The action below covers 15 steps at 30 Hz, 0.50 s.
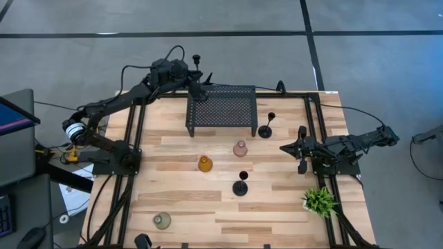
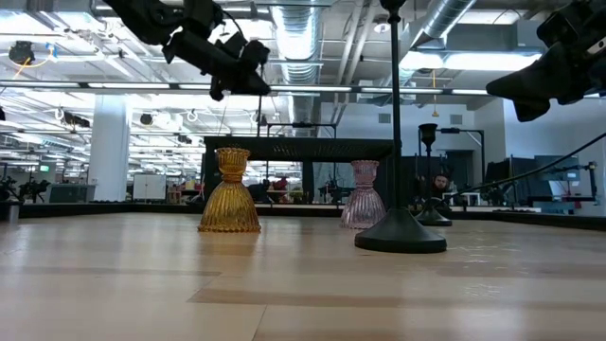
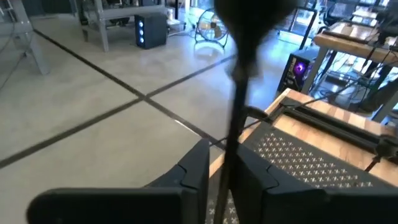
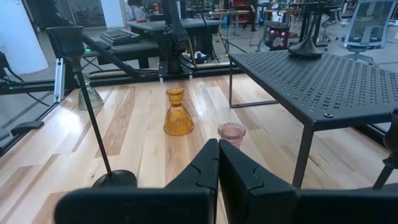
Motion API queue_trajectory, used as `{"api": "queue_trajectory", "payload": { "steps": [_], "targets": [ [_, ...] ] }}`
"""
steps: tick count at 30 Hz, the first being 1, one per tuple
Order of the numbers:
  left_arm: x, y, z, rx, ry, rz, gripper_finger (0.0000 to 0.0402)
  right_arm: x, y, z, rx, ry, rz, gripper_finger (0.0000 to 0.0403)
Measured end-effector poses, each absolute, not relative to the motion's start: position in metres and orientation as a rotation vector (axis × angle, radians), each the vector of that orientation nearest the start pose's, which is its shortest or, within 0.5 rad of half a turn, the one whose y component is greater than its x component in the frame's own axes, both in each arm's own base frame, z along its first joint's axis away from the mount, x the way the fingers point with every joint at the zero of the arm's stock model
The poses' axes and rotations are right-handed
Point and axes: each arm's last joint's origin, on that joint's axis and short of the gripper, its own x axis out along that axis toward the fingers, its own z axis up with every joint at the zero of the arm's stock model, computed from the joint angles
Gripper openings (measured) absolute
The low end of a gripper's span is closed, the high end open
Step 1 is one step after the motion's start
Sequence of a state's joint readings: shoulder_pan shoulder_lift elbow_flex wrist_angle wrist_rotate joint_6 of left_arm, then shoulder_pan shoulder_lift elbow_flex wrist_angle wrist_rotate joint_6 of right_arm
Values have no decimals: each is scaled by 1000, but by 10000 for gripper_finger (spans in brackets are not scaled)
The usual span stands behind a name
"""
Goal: Pick & Place candle stick holders
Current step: Put the left black candle holder on the shelf
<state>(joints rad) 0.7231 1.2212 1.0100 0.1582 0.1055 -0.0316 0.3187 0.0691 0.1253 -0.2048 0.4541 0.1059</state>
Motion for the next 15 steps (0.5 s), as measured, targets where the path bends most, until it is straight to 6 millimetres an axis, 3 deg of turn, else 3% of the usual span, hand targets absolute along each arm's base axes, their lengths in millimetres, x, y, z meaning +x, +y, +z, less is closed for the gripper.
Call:
{"api": "queue_trajectory", "payload": {
  "steps": [15],
  "targets": [
    [210, 181, 352, -60, 61, 618, 131, 90, 16, 181, 48, 135, -143, 1]
  ]
}}
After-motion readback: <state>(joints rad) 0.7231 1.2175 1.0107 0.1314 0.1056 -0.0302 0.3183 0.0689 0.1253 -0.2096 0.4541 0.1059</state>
